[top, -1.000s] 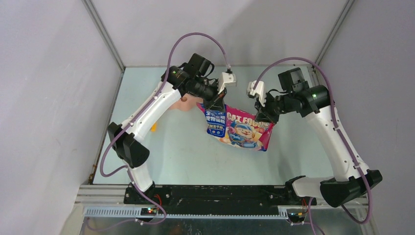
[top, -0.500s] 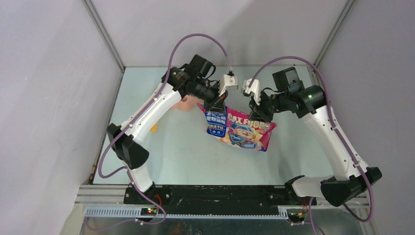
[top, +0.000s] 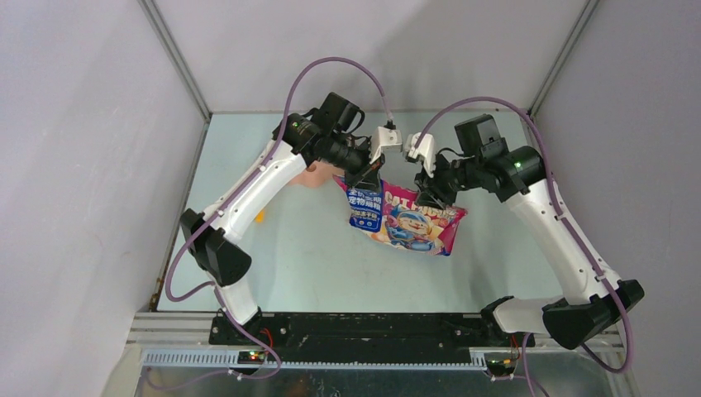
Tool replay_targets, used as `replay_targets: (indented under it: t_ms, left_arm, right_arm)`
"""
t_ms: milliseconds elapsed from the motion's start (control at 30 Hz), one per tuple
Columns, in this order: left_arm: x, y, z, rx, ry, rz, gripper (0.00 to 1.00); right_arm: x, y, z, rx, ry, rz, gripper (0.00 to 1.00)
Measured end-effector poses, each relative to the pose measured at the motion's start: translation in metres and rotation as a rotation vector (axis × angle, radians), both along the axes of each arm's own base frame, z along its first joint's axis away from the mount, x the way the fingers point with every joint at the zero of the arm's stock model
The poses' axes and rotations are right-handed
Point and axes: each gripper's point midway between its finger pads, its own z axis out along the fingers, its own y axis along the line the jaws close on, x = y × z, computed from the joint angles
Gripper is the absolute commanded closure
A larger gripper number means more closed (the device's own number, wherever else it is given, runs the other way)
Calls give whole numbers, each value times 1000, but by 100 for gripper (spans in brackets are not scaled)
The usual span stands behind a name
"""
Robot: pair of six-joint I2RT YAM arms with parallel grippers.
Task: Serve the pet food
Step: Close the pet food bag at the center of the board.
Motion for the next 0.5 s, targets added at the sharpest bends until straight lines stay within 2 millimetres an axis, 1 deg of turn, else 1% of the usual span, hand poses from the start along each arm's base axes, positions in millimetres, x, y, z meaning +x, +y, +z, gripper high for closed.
replay_targets:
  t_ms: [33,67,267,300,333,367,433,500]
  left_arm:
    - [0,0,0,0,0,0,100]
    - [0,0,0,0,0,-1,100]
    - [-1,0,0,1,1,-2,100]
    - [-1,0,0,1,1,-2,100]
    - [-1,0,0,1,0,-2,100]
    - [-1,0,0,1,0,-2,100]
    - [-1,0,0,1,0,-3,100]
    - [-1,0,0,1,-1,-4,100]
  right_arm:
    - [0,2,-1,0,-1,2,90]
    - [0,3,-1,-2,-5,7,99]
    - [-1,5,-1,-3,-12,11,100]
    - [0,5,-1,-3,-13,10,88]
    - [0,5,0,0,-13,7,82]
    - [0,5,0,2,-11,2,74]
    - [1,8,3,18,-22,-4,66]
    - [4,10,8,35,-39,-9,63]
